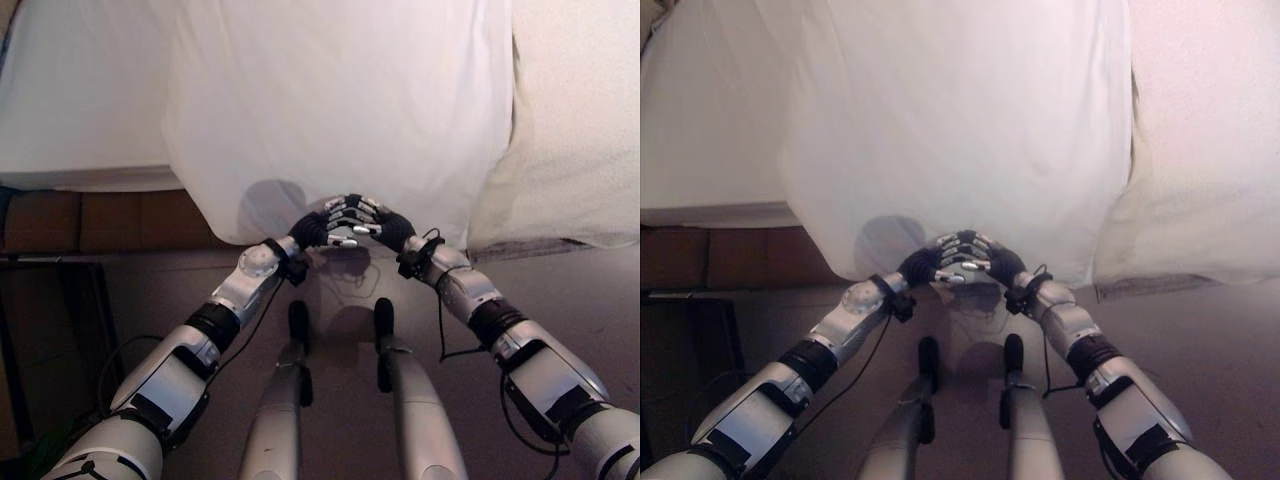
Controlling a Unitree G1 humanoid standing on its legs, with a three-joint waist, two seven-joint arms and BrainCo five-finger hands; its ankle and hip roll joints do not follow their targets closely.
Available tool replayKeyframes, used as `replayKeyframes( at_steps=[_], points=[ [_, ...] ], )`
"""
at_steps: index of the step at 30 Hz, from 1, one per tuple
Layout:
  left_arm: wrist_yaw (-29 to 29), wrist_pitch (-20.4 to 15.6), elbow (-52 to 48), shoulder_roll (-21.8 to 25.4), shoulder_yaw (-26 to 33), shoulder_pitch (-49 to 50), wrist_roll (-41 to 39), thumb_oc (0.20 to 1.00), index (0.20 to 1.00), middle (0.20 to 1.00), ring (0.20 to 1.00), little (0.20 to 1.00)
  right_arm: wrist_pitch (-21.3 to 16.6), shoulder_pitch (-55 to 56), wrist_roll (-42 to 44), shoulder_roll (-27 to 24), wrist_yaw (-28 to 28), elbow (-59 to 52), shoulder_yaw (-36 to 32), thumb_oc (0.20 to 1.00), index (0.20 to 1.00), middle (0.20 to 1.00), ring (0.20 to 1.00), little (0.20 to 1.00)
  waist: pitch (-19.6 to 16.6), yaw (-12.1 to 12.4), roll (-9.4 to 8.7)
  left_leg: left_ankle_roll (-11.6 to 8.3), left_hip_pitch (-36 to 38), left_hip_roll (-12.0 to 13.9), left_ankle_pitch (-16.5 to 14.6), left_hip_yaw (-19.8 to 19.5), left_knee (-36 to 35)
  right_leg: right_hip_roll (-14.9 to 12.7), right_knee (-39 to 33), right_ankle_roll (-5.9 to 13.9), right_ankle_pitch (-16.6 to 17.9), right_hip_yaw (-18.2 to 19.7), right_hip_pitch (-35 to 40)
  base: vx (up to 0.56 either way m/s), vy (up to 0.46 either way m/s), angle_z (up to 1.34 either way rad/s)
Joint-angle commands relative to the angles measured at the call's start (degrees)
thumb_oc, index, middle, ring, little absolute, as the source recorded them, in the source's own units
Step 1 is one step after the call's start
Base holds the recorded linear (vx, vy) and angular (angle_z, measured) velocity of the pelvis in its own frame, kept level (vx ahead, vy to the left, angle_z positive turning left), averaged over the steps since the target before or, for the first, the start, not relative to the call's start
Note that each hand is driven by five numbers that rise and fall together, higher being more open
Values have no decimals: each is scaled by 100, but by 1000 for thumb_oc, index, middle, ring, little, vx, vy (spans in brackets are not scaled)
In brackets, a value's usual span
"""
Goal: Make the bed
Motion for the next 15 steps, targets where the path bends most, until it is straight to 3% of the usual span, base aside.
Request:
replayKeyframes(
  at_steps=[1, 7, 9, 14, 15],
  points=[
    [716, -436, 388, -27, 429, -625, 354, 1000, 1000, 1000, 1000, 1000, -38, -446, 510, 161, 158, 69, -16, 1000, 1000, 1000, 1000, 1000, -283, -8, -109, -271, -735, 222, -591, -60, 1213, -185, 283, 504, 40, 361, -450, -66, 3, 4],
    [1535, -493, 1082, 266, 266, -1549, 873, 1000, 1000, 1000, 1000, 1000, -274, -1473, 935, 290, -444, 860, -86, 1000, 1000, 1000, 1000, 1000, -302, 18, -106, -282, -1431, 286, -822, -84, 1986, -187, 934, 457, -110, 360, -1105, -38, 10, 0],
    [1834, -522, 1605, 332, 290, -2026, 723, 1000, 1000, 1000, 1000, 1000, -279, -2045, 1011, 278, -726, 1452, -44, 1000, 1000, 1000, 1000, 1000, -285, 35, -131, -281, -1711, 292, -886, -83, 2253, -215, 1189, 450, -177, 357, -1384, -21, 12, 0],
    [2108, -431, 2433, 373, 296, -2508, 676, 1000, 1000, 1000, 1000, 1000, -305, -2657, 733, 115, -1143, 2425, -29, 1000, 1000, 1000, 1000, 1000, -239, 33, -143, -262, -1887, 312, -958, -44, 2407, -250, 1305, 454, -224, 357, -1554, 0, 0, 0],
    [2384, -335, 2729, 404, 401, -2641, 739, 1000, 1000, 1000, 1000, 1000, -302, -2770, 587, -14, -1409, 2743, -122, 1000, 1000, 1000, 1000, 1000, -190, 42, -131, -255, -1868, 302, -986, -49, 2418, -256, 1330, 453, -250, 339, -1525, -18, 14, -5]
  ],
)
